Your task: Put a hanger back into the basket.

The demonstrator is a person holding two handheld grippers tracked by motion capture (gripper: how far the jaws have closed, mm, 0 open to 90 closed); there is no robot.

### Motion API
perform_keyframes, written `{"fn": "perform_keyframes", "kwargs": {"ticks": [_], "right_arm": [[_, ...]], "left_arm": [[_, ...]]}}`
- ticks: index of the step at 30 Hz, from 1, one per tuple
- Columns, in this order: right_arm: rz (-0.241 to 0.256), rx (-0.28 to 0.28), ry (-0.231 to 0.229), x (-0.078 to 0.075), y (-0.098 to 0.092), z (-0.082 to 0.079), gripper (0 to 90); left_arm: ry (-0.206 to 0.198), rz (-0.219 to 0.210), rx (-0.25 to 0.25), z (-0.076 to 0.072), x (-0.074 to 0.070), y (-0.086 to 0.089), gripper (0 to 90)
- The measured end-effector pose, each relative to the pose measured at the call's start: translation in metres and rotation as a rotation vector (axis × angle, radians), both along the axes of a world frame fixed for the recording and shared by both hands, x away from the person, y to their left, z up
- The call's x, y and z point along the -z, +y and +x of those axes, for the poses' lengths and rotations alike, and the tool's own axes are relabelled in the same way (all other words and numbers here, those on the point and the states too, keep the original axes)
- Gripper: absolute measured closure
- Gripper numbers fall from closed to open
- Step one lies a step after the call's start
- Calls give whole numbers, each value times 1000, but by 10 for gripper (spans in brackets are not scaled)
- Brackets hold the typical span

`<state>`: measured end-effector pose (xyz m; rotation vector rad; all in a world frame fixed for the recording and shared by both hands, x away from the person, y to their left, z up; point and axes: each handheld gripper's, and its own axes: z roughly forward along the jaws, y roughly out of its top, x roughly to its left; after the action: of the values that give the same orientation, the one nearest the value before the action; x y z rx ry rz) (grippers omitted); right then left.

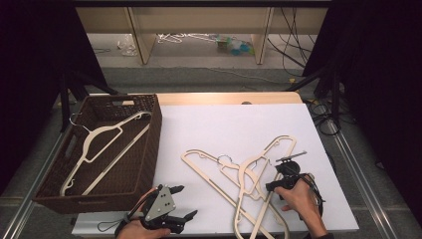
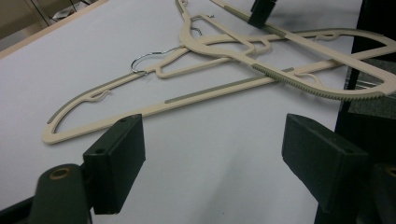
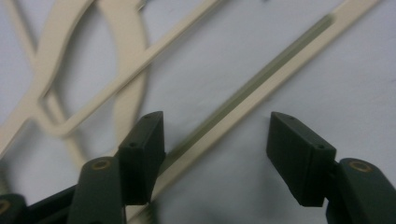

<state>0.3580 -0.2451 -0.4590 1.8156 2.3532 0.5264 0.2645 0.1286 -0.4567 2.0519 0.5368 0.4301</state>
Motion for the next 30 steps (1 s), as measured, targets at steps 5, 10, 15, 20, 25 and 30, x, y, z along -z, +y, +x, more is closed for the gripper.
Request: {"fn": "perform_keyframes", "kwargs": {"ticks": [5,10,15,20,25,30], "right_arm": [[-54,-45,14,2,8,0,325],[-91,-53,13,4,14,0,364],[-118,-82,36,2,11,-1,430],[-73,-86,14,0,-1,-1,580],[-17,-63,3,1,-14,1,669],[9,-66,-24,-1,-15,1,726]], "left_arm": [[-3,11,7,-1,1,-2,214],[3,10,6,0,2,-2,214],[7,4,7,0,2,-2,213],[6,3,8,-1,2,-2,213],[4,13,12,0,2,-1,213],[7,16,15,0,2,-1,213]]}}
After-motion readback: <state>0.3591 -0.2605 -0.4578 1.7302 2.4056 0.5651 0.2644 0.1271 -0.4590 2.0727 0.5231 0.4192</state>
